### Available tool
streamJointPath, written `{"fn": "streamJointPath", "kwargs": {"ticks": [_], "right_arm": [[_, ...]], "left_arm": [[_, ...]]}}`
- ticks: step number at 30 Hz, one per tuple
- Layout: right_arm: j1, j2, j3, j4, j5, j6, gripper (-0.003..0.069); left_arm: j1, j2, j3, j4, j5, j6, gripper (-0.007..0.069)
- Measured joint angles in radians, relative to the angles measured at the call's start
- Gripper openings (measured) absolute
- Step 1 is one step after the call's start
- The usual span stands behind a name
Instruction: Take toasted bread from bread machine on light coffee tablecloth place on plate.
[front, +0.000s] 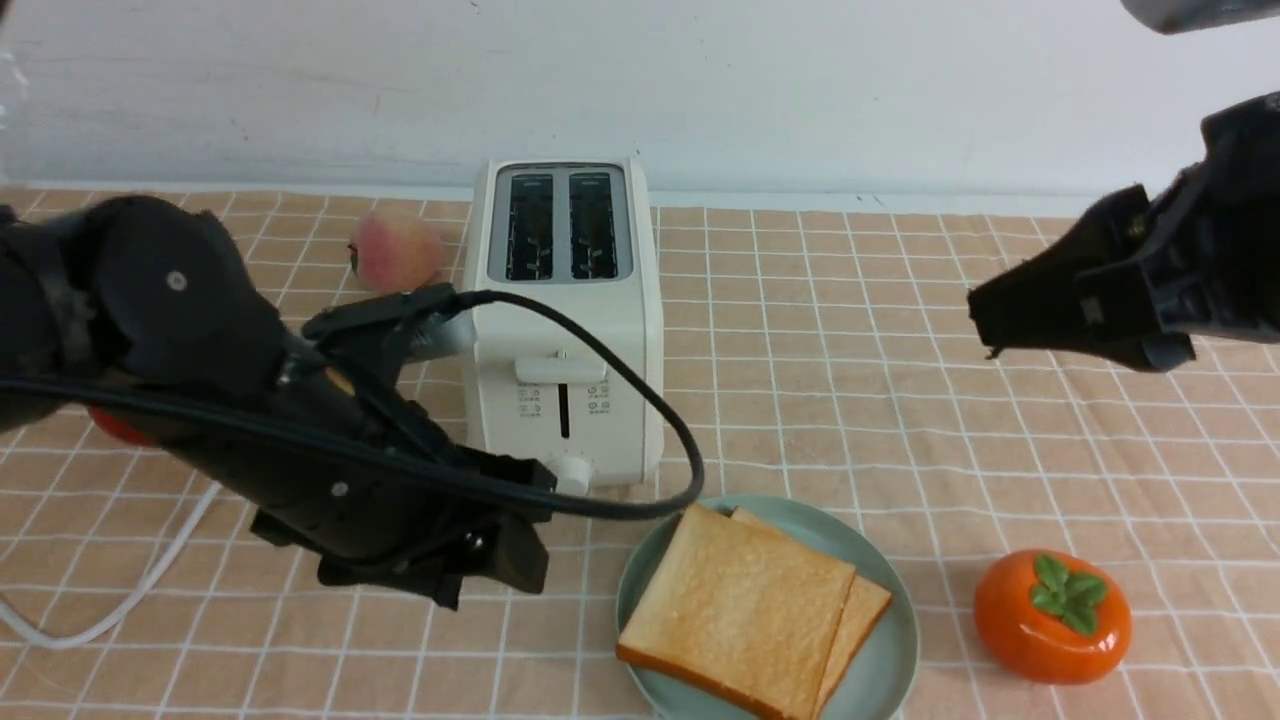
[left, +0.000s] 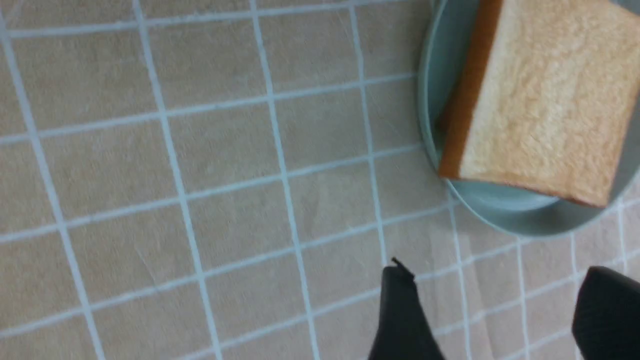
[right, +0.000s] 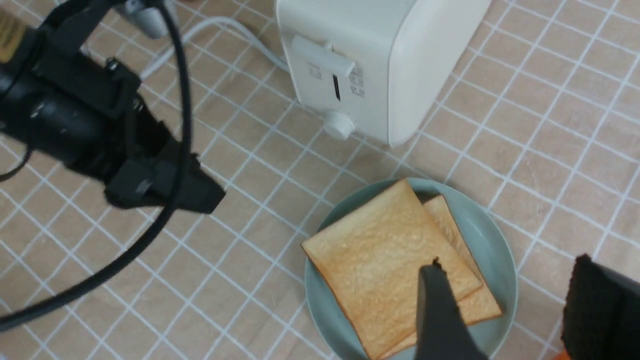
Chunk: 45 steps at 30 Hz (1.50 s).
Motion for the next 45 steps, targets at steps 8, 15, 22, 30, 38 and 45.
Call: {"fn": "streamJointPath", "kwargs": {"ticks": [8, 15, 22, 30, 38, 45], "right_arm": [[0.0, 0.038, 0.0, -0.027, 0.031, 0.091, 0.0026], [0.0, -0.117, 0.14, -0.169, 0.022, 0.236, -0.002], [0.0, -0.47, 0.525, -0.318, -0.278, 0.34, -0.002], [0.0, -0.766, 0.906, -0.35, -0.427, 0.397, -0.0018], [0.0, -0.873, 1.059, -0.352, -0.443, 0.397, -0.0013], [0.0, -0.88, 1.059, -0.351, -0.45, 0.397, -0.0006]], "left_arm": [[-0.014, -0.207, 0.03, 0.002, 0.23, -0.011, 0.0087], [-0.014, -0.451, 0.148, 0.059, 0.282, -0.106, -0.0014], [-0.014, -0.772, 0.27, 0.108, 0.306, -0.253, -0.0014], [-0.014, -1.02, 0.317, 0.098, 0.315, -0.395, -0.0014], [-0.014, -1.111, 0.317, 0.084, 0.316, -0.413, -0.0014], [-0.014, -1.111, 0.318, 0.083, 0.316, -0.414, -0.0014]]}}
